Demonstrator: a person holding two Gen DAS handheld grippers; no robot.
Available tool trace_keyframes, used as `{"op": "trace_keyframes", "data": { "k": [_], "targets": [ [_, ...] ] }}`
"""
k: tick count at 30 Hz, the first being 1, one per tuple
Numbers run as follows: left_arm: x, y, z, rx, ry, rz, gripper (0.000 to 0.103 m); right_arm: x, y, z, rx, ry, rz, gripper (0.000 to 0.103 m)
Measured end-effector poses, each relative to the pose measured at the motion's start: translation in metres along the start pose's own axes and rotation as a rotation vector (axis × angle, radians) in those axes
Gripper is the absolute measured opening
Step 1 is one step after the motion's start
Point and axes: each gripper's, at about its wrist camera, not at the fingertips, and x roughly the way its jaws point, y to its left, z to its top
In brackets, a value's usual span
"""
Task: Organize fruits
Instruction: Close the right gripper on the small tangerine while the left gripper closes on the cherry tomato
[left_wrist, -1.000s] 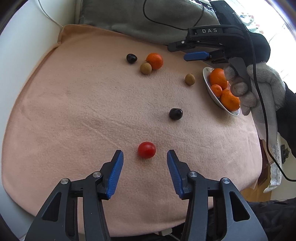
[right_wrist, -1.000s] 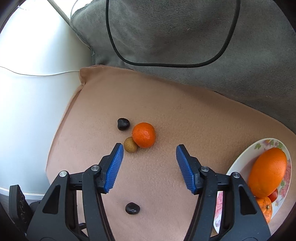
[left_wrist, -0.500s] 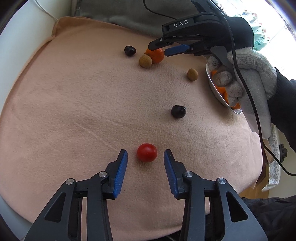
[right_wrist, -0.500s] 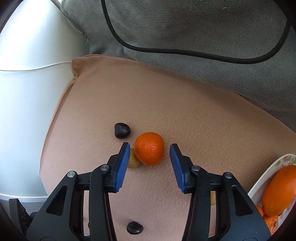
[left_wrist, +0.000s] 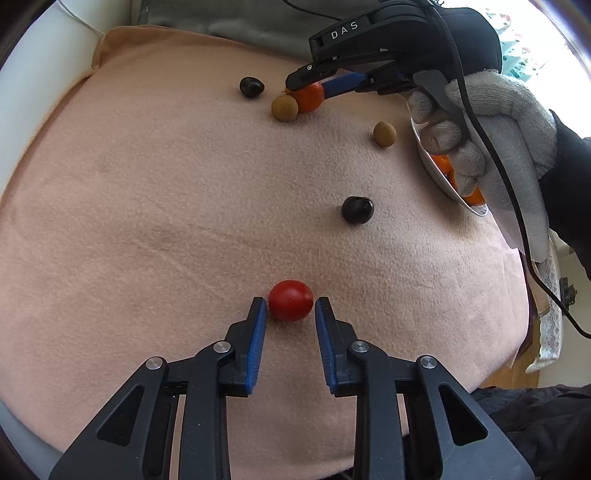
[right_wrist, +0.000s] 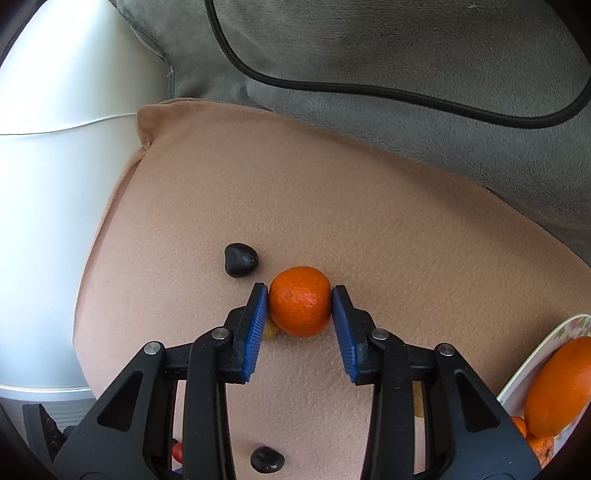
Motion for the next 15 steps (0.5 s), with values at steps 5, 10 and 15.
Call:
{"op": "trace_keyframes", "data": {
  "k": [5, 10, 15],
  "targets": [
    [0.0016, 0.002, 0.0008, -0.012, -0.003, -0.007, 0.023, 0.0012, 0.0015, -0.0002, -0.011, 0.001, -0.004, 0.037],
    [0.0042, -0.0008, 0.0033, 0.003, -0.008, -0.001, 0.022, 0.0015, 0.0045, -0.0005, -0.025, -0.002, -0.013, 0.037],
    [0.0033, -0.0028, 0.0047, 0.004, -0.021, -0.002, 0.022, -0.0016, 0.0075, -0.0033, -0.034, -0.013, -0.02, 0.036]
  ]
}}
